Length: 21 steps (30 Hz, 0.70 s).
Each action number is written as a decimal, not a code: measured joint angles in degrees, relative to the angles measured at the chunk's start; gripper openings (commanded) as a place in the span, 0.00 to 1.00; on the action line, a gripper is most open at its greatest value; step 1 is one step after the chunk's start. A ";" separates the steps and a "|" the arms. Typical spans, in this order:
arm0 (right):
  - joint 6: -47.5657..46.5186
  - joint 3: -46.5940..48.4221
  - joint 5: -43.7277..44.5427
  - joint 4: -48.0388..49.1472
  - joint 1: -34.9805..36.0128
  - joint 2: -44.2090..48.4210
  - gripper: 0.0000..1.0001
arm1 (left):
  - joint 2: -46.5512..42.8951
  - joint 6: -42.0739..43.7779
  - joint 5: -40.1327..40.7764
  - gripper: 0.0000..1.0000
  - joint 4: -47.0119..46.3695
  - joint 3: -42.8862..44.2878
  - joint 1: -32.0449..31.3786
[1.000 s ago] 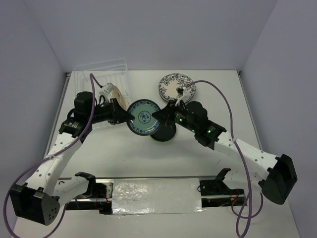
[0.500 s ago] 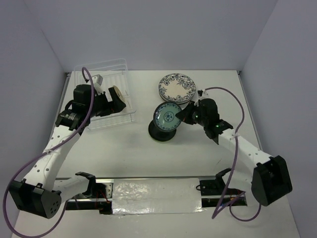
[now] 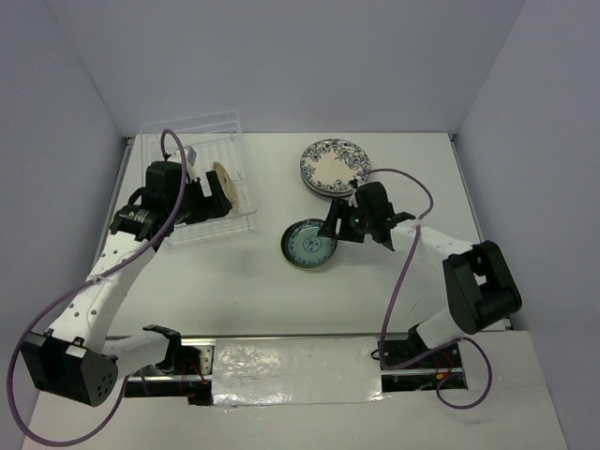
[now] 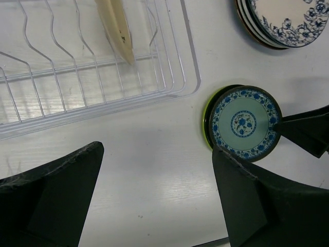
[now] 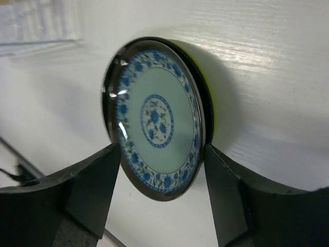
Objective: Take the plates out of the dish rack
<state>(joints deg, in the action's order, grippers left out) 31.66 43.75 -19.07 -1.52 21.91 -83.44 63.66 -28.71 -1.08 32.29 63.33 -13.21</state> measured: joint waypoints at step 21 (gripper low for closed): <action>-6.93 5.22 24.59 -24.41 10.25 16.76 0.88 | 46.12 0.52 29.16 0.84 14.71 44.09 -3.30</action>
<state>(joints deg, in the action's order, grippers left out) 24.73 48.97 5.52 -25.93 32.16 -66.67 109.78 -28.18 28.08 47.00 107.42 -16.51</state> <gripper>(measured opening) 0.882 0.879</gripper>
